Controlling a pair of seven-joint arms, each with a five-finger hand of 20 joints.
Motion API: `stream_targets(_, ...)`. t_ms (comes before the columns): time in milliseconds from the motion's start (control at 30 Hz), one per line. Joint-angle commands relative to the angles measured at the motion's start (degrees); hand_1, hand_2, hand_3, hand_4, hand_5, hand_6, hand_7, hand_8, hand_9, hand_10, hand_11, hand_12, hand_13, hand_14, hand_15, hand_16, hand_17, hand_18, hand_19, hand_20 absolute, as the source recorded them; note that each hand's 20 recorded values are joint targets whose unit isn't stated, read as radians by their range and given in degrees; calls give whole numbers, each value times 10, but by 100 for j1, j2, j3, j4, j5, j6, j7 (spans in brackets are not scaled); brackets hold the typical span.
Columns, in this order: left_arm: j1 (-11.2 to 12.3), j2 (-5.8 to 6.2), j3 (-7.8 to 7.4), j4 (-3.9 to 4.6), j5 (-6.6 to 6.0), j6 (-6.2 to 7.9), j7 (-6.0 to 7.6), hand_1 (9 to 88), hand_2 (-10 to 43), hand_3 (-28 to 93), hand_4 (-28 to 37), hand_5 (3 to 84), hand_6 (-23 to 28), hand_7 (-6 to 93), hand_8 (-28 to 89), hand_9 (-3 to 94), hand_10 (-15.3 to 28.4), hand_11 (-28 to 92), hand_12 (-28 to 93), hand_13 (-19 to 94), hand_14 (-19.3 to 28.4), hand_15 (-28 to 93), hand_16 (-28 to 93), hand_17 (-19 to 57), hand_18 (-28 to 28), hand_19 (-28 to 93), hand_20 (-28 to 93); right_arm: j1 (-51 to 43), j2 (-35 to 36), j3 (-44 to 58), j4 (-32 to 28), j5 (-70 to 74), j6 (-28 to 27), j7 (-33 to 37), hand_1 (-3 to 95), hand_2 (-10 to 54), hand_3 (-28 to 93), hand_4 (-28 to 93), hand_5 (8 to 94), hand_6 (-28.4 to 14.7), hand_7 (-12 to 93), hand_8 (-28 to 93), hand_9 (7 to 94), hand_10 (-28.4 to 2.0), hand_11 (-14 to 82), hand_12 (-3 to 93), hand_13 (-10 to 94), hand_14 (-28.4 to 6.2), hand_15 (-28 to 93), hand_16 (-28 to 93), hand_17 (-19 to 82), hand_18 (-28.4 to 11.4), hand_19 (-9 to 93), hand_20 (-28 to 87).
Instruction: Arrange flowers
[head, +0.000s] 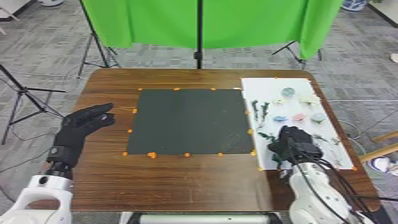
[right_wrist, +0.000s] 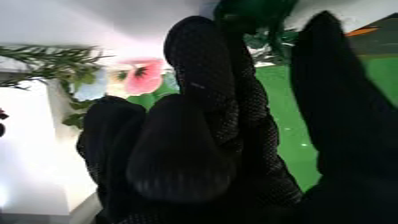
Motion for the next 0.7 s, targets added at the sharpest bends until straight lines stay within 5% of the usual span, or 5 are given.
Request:
stream_targets(33,25,33,-13,-5,-280,63,-116,391,-10,574,-175,489,49,151,-67,489,138,225,127,406,189,284,-10,57,123,109,176,-202,-30,-232,280,196,-63,-56,851,-95,-256,465,799,-39,327,215,867,-138,414,377,937,-2,666,322,715,-109,932,561)
stream_targets(200,62,245,-120,-8,-401,48,-197,390,-8,574,-178,490,50,152,-66,490,139,226,126,406,190,286,-11,56,124,111,175,-210,48,-137,222,325,74,-90,881,-95,-281,544,804,-38,340,222,873,-128,424,404,937,4,683,304,727,-103,932,555)
stream_targets(300,88,586,-204,45,-609,63,-212,390,-8,574,-179,491,50,151,-67,490,139,226,127,406,190,287,-11,56,124,111,175,-197,124,44,-28,442,235,-115,882,-95,-282,577,806,-42,351,226,874,-126,426,421,937,10,696,293,734,-101,932,552)
stream_targets(500,90,1452,-534,506,-1129,203,-113,386,-4,576,-179,491,51,152,-67,491,143,229,127,408,192,290,-12,58,125,112,174,158,345,251,-576,821,667,-205,881,-95,-282,602,803,-47,364,228,872,-128,445,417,937,13,707,281,741,-101,932,556)
stream_targets(700,159,1847,-715,942,-1406,515,-6,380,-5,584,-180,492,50,155,-67,495,141,234,127,411,190,294,-13,59,125,113,174,788,299,-32,-802,1126,1025,-320,881,-95,-283,610,803,-50,370,226,871,-129,454,410,937,13,713,273,742,-101,932,560)
